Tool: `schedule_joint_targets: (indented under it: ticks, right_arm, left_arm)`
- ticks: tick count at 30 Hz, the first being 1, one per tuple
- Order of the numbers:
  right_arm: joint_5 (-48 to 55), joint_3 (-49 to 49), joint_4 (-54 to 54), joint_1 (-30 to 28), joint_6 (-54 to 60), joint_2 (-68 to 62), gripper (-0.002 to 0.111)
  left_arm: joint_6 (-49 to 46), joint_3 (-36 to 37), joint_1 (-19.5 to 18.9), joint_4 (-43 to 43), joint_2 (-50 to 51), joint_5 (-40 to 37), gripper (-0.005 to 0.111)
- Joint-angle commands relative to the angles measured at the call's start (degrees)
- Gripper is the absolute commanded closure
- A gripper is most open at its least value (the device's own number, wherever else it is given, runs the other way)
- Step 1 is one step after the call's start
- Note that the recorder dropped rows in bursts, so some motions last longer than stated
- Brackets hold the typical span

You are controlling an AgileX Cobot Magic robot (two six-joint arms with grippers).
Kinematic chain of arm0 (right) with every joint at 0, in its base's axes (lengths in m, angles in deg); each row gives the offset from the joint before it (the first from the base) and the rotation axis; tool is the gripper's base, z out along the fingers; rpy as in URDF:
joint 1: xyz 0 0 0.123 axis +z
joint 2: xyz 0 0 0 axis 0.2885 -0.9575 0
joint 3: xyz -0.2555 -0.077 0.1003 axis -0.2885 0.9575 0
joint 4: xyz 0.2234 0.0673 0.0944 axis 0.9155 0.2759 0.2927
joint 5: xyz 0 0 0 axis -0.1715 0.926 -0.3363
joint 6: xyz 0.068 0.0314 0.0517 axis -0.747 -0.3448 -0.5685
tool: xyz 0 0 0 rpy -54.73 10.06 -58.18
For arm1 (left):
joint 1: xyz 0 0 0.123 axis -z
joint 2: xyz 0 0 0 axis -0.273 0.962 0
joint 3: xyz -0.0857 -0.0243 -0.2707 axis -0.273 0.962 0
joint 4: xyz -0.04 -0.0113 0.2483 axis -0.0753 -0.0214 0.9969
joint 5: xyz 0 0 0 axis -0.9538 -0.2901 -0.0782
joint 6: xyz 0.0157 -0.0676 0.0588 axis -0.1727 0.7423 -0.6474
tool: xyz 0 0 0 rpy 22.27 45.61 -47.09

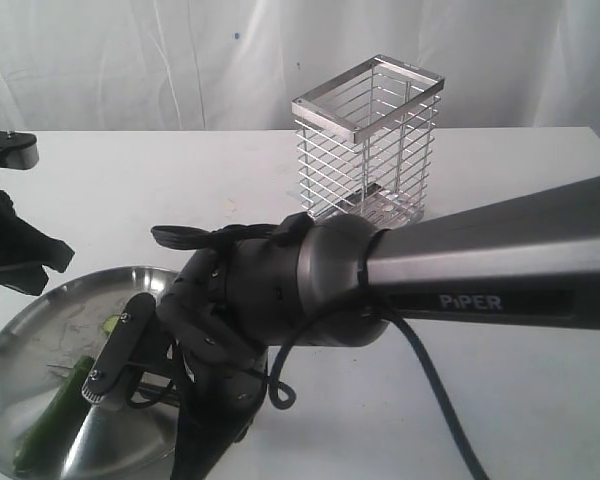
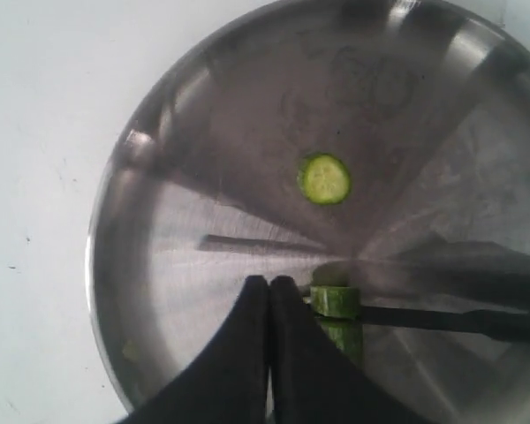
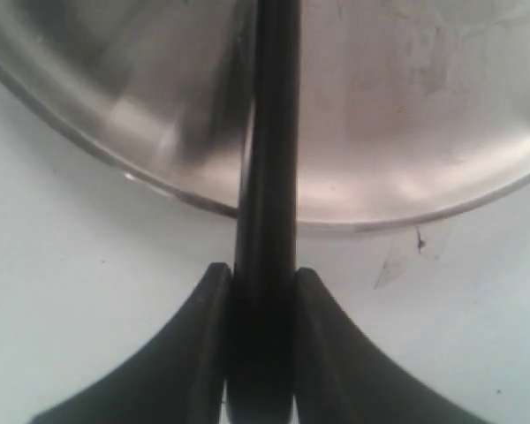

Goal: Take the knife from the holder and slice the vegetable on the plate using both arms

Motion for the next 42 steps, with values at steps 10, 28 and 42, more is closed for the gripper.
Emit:
schedule_joint_targets:
  ticks: [10,28,42]
  right_arm:
    - [0.5,-6.8,2.1,0.1,2.4,-4.0,0.108]
    - [5.4,-7.7,2.3,0.1,2.4,-5.1,0.108]
    - [5.7,-11.6,2.4,0.1,2.4,-3.6,0.108]
  left_arm:
    - [-2.9,-0.1,0.0,-5.7,-0.5,-1.9,0.107]
    - [-3.6,-0.1,0.0,-6.4,-0.5,-1.9,0.107]
    - [-3.8,-0.1,0.0,-6.4,-0.5,-1.5,0.107]
